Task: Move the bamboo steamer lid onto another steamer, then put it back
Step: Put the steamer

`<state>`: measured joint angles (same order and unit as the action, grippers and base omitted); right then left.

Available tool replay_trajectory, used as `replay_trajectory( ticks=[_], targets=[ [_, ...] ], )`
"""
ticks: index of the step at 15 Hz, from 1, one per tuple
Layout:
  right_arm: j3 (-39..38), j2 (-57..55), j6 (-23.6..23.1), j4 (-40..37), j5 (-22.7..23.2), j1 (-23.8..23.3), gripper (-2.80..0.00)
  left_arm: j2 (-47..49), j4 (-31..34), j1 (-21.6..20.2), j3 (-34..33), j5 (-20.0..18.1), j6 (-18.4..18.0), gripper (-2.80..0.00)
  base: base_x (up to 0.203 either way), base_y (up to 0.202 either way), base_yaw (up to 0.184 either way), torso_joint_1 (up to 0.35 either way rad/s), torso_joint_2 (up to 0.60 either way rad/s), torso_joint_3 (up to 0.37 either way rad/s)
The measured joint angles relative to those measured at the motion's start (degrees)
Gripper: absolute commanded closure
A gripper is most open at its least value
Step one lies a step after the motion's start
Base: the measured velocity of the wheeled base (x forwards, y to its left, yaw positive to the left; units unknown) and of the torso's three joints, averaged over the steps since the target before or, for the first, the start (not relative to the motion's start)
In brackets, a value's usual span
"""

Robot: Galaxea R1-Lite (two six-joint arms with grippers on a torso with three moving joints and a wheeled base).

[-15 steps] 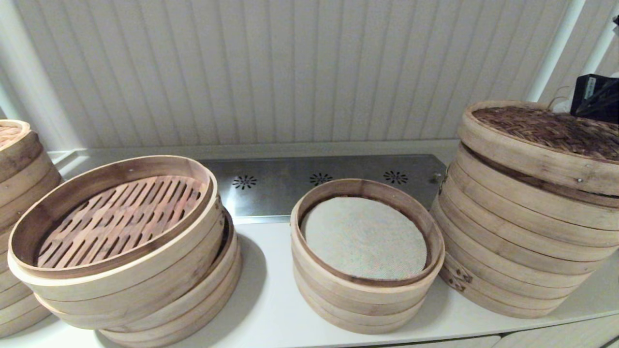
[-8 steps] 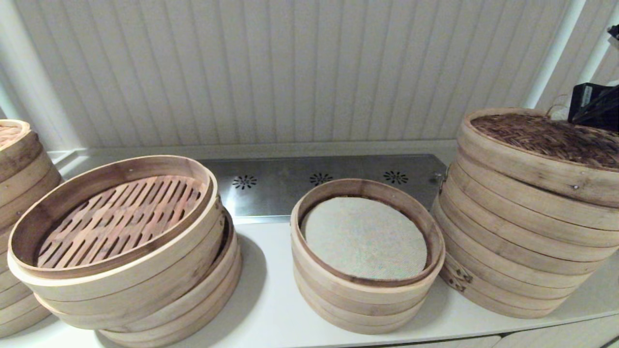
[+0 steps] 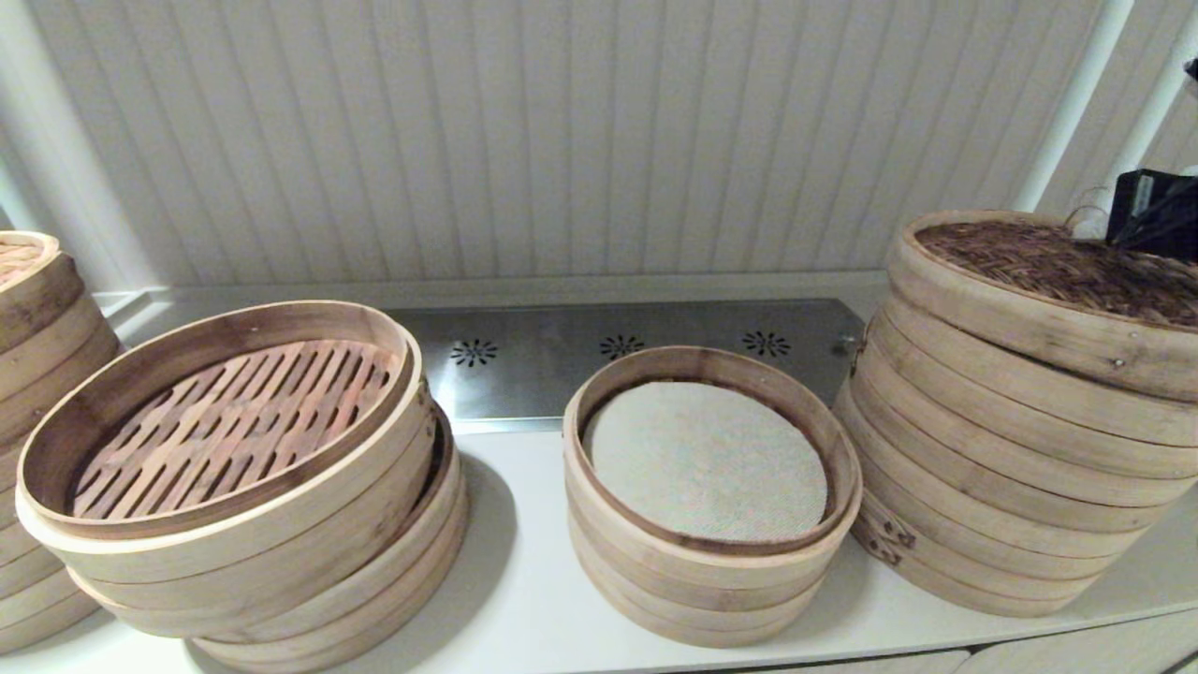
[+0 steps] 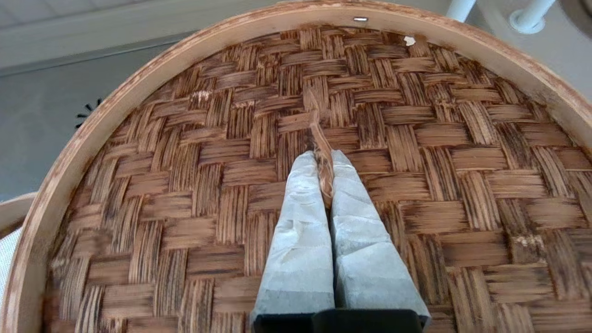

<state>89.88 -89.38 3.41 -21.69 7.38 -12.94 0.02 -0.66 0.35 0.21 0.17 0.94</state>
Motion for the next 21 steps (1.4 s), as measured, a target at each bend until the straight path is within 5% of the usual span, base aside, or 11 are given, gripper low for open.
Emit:
replay_trajectory(
  ticks=[12,13,21],
  targets=[
    [-0.74,0.02,-0.76,0.20,2.65,-2.99,0.00,0.00,-0.02,-0.02,-0.02,-0.04,0.00,0.00,0.000,0.000,0.000,0.000,0.00,0.000],
    [-1.01,0.02,-0.74,0.22,2.65,-2.96,-2.80,0.00,-0.02,0.00,-0.02,-0.04,0.00,0.00,0.000,0.000,0.000,0.000,0.00,0.000],
    [0.67,1.49,-0.72,0.66,2.59,-2.68,-2.80,0.00,0.00,0.00,0.00,-0.02,0.00,0.00,0.000,0.000,0.000,0.000,0.00,0.000]
  ],
)
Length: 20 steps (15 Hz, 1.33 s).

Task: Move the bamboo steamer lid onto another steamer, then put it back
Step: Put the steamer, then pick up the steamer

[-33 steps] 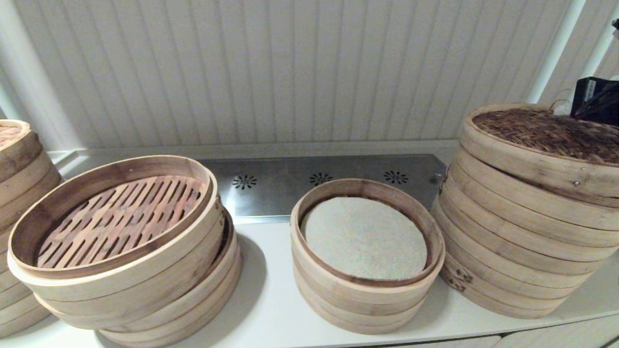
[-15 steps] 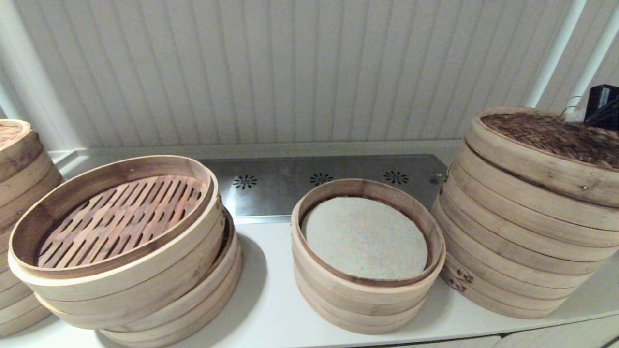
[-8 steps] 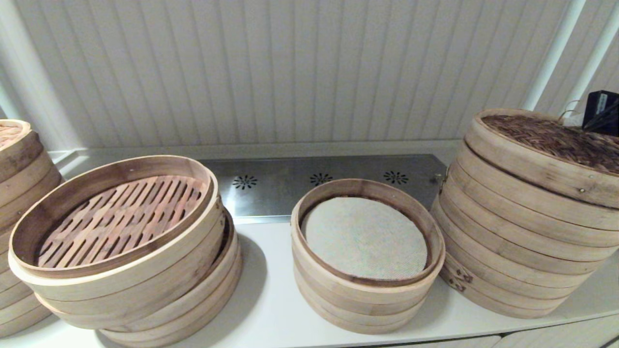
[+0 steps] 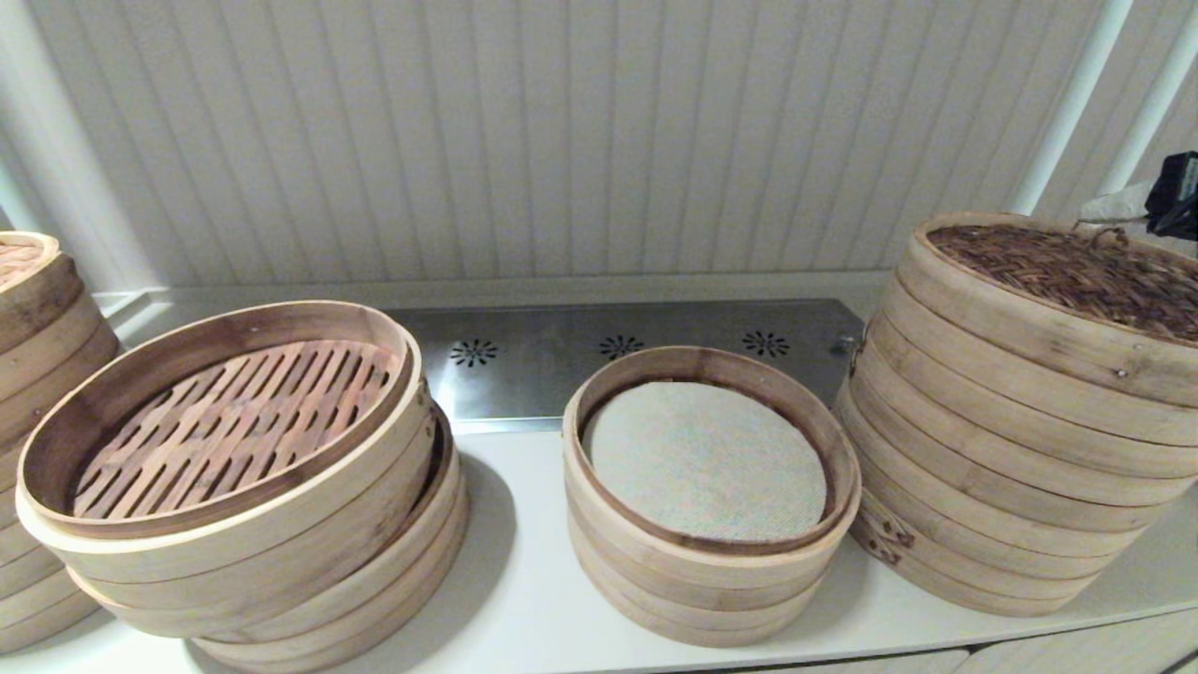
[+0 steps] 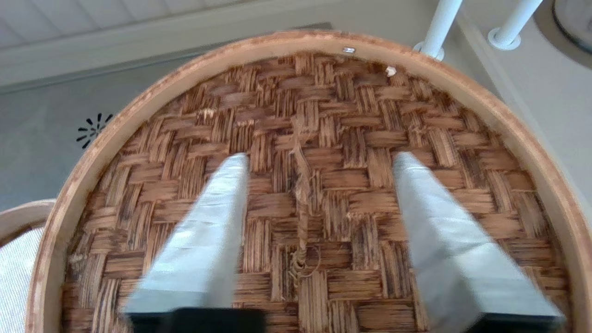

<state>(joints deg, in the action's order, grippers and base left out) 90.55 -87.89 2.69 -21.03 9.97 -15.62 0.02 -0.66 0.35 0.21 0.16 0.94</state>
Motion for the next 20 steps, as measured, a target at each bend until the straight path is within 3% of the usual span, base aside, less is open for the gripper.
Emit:
replay_trajectory(
  ticks=[1,2,3,7,11,20],
  targets=[
    [0.25,0.31,0.05,0.00,0.06,0.05,-2.80,0.00,0.00,0.00,0.00,0.00,-0.01,0.00,0.000,0.000,0.000,0.000,0.00,0.000],
    [0.65,0.82,0.15,-0.09,0.09,0.07,-0.87,0.00,0.02,0.00,0.01,0.00,-0.01,0.00,0.000,0.000,0.000,0.000,0.00,0.000],
    [1.40,1.56,0.37,-0.19,0.11,0.11,0.00,0.00,0.02,0.00,0.01,-0.02,-0.01,0.00,0.000,0.000,0.000,0.000,0.00,0.000],
    [3.38,8.07,0.80,-1.38,-0.05,0.10,0.00,0.00,0.00,0.00,0.00,0.00,0.00,0.00,0.000,0.000,0.000,0.000,0.00,0.000],
    [-0.68,19.54,0.83,-4.40,0.10,0.20,0.00,0.00,0.00,0.00,0.00,-0.02,0.00,0.00,0.000,0.000,0.000,0.000,0.00,0.000],
    [-36.67,50.94,-0.79,-4.44,3.99,0.54,0.00,0.00,-0.02,0.00,0.00,0.00,0.00,0.00,0.000,0.000,0.000,0.000,0.00,0.000]
  ],
)
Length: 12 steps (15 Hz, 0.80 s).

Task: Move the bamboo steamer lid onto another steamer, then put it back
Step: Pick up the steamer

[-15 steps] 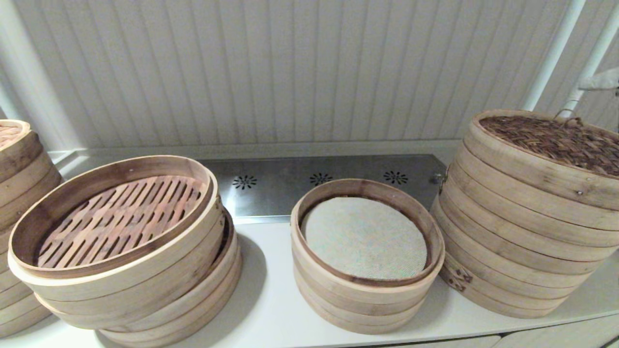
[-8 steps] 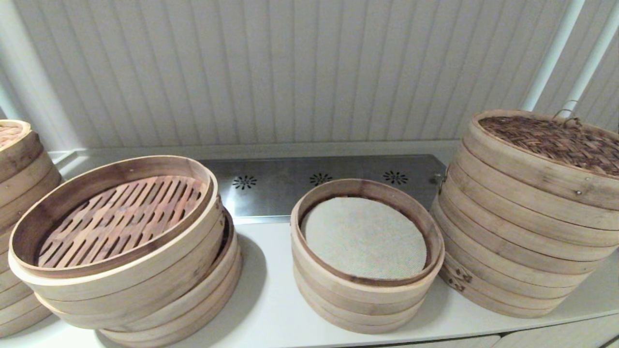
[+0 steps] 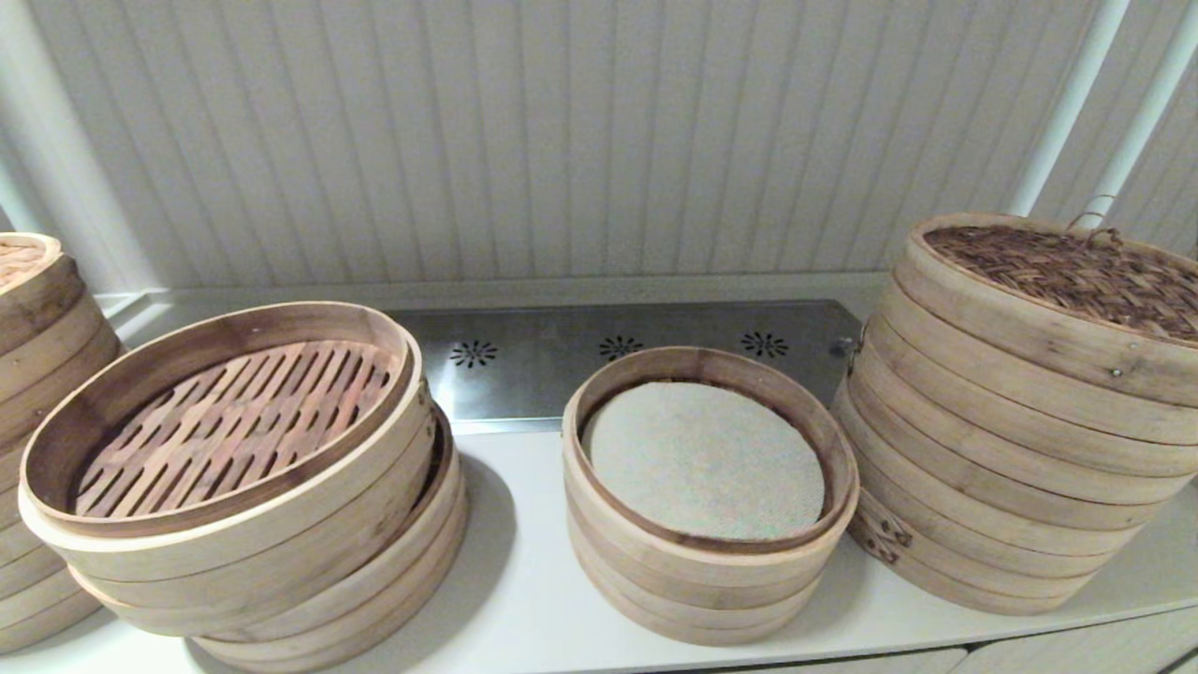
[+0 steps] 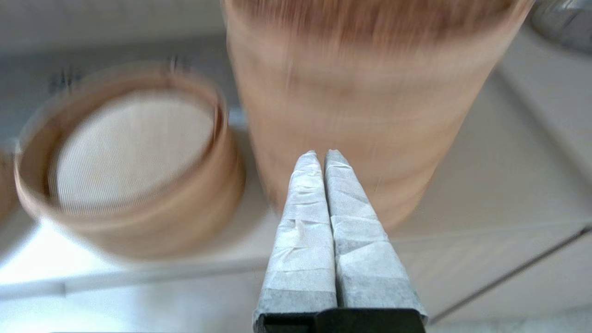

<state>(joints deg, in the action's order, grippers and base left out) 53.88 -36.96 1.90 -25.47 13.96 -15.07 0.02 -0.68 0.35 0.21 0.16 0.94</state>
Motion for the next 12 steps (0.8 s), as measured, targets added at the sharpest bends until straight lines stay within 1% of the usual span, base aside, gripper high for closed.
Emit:
replay_trajectory(
  ticks=[2,3,5,7,9,12],
  targets=[
    [-8.00,4.51,-0.81,1.20,0.12,1.59,0.00,0.00,0.02,0.00,0.00,0.00,0.00,0.00,0.000,0.000,0.000,0.000,0.00,0.000],
    [-12.42,6.15,-1.13,2.99,0.14,2.97,0.00,0.00,0.00,0.00,0.00,0.00,0.00,0.00,0.000,0.000,0.000,0.000,0.00,0.000],
    [-21.43,8.22,-1.44,8.37,-0.10,6.13,0.00,0.00,0.02,0.00,0.00,0.00,0.00,0.00,0.000,0.000,0.000,0.000,0.00,0.000],
    [-30.35,10.06,-1.61,14.30,-0.63,8.12,0.00,0.00,0.02,0.00,0.00,0.00,0.00,0.00,0.000,0.000,0.000,0.000,0.00,0.000],
    [-36.49,13.36,-1.74,17.34,-0.88,8.52,0.00,0.00,0.05,0.00,0.00,0.00,0.00,0.00,0.000,0.000,0.000,0.000,0.00,0.000],
    [-43.18,17.94,-2.73,18.23,-0.96,9.13,0.00,0.00,0.02,0.00,0.00,0.00,-0.01,0.00,0.000,0.000,0.000,0.000,0.00,0.000]
  ],
)
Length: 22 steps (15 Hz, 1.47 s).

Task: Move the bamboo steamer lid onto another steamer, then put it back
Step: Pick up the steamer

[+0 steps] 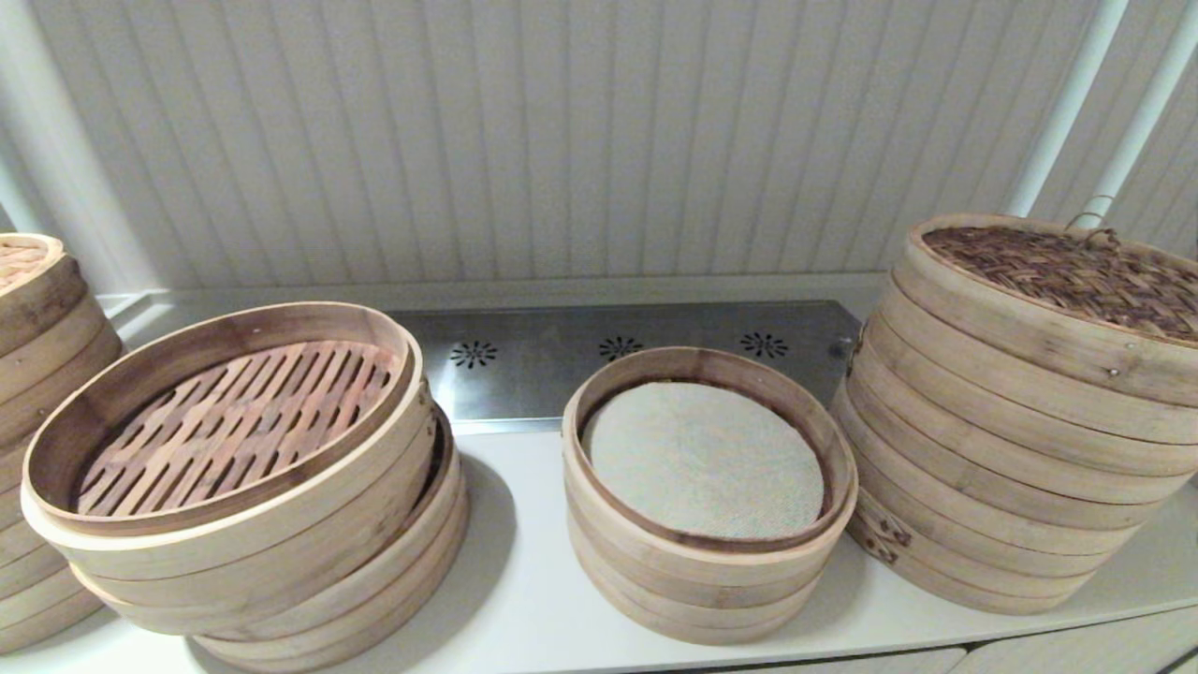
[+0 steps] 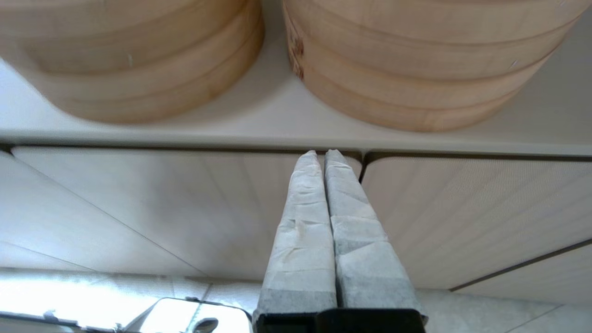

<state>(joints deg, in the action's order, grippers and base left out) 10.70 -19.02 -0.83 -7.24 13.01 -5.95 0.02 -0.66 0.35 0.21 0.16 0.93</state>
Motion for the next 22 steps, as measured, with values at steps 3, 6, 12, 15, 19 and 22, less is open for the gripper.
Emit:
replay_trajectory(
  ticks=[3,6,12,15,19,22],
  targets=[
    [-4.25,3.11,-2.16,2.29,-0.71,1.25,0.00,0.00,0.00,0.00,0.00,-0.02,0.00,0.00,0.000,0.000,0.000,0.000,0.00,0.000],
    [-7.88,4.18,-3.97,8.70,-3.83,1.49,0.00,0.00,0.00,0.00,0.00,-0.01,0.01,0.00,0.000,0.000,0.000,0.000,0.00,0.000],
    [-7.57,10.62,-4.24,4.74,-4.81,5.80,0.00,0.00,0.00,0.00,0.00,-0.02,0.01,0.00,0.000,0.000,0.000,0.000,0.00,0.000],
    [-6.93,16.10,-3.80,1.74,-7.40,6.16,0.00,0.00,-0.02,0.00,0.00,0.00,0.01,0.00,0.000,0.000,0.000,0.000,0.00,0.000],
    [-7.36,18.42,-0.50,2.18,-10.37,6.22,0.00,0.00,0.00,-0.02,0.00,0.00,0.01,0.00,0.000,0.000,0.000,0.000,0.00,0.000],
    [-8.22,18.81,0.58,4.19,-10.81,6.22,0.00,0.00,0.00,0.00,0.00,0.00,0.01,0.00,0.000,0.000,0.000,0.000,0.00,0.000]
  ],
)
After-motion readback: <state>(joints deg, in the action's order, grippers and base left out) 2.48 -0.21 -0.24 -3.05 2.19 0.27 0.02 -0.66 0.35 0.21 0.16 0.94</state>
